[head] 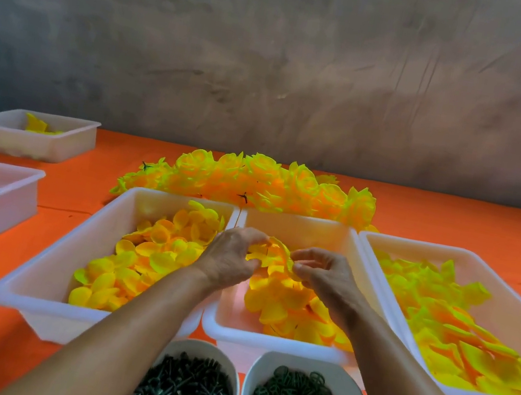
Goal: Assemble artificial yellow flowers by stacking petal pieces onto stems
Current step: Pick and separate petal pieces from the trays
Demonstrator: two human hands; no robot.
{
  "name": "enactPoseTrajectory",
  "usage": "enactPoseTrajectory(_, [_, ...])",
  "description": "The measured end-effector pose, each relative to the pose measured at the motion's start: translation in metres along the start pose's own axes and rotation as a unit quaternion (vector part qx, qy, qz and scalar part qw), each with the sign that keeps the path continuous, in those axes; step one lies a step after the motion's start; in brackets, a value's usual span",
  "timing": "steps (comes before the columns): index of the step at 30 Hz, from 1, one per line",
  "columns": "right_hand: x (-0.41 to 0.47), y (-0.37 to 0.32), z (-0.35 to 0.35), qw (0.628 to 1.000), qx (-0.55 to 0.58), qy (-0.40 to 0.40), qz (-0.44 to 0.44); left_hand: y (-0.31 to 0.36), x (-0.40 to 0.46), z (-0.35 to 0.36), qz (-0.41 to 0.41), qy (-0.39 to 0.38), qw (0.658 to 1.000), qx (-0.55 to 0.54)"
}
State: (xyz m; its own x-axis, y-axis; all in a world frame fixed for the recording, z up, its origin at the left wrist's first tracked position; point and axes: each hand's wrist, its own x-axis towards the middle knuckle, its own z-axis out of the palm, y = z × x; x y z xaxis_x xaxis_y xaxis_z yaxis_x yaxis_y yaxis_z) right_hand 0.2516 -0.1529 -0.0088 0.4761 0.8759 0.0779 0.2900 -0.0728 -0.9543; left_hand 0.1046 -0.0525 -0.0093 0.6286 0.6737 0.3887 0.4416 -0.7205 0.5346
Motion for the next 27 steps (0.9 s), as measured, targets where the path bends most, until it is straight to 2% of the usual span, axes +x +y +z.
enactPoseTrajectory(6, [-0.0048,-0.0039,0.0001,0.997,0.063,-0.03,-0.01,-0.0004,-0.0026,-0.0049,-0.052,0.021,0.988,-0.142])
enactPoseTrajectory(11, [-0.0065,-0.0039,0.0026,0.996,0.068,-0.037,-0.044,-0.0009,-0.0035,-0.0056,-0.044,0.039,0.976,-0.211])
enactPoseTrajectory(16, [-0.0067,-0.0032,0.0061,0.994,0.064,-0.054,-0.071,-0.0002,-0.0029,-0.0039,-0.041,0.06,0.973,-0.221])
enactPoseTrajectory(20, [-0.0032,-0.007,0.0051,0.993,0.111,-0.025,-0.019,-0.0029,-0.003,-0.0044,-0.046,0.099,0.976,-0.186])
enactPoseTrajectory(22, [-0.0028,-0.0076,0.0049,0.994,0.105,-0.024,-0.019,-0.0047,-0.0026,-0.0039,-0.045,0.107,0.977,-0.181])
enactPoseTrajectory(25, [-0.0043,-0.0063,0.0062,0.996,0.072,-0.023,-0.041,-0.0061,-0.0028,-0.0042,-0.039,0.086,0.974,-0.208])
enactPoseTrajectory(27, [-0.0027,-0.0062,0.0051,0.995,0.093,-0.012,-0.03,-0.0063,-0.0034,-0.0041,-0.028,0.05,0.969,-0.242])
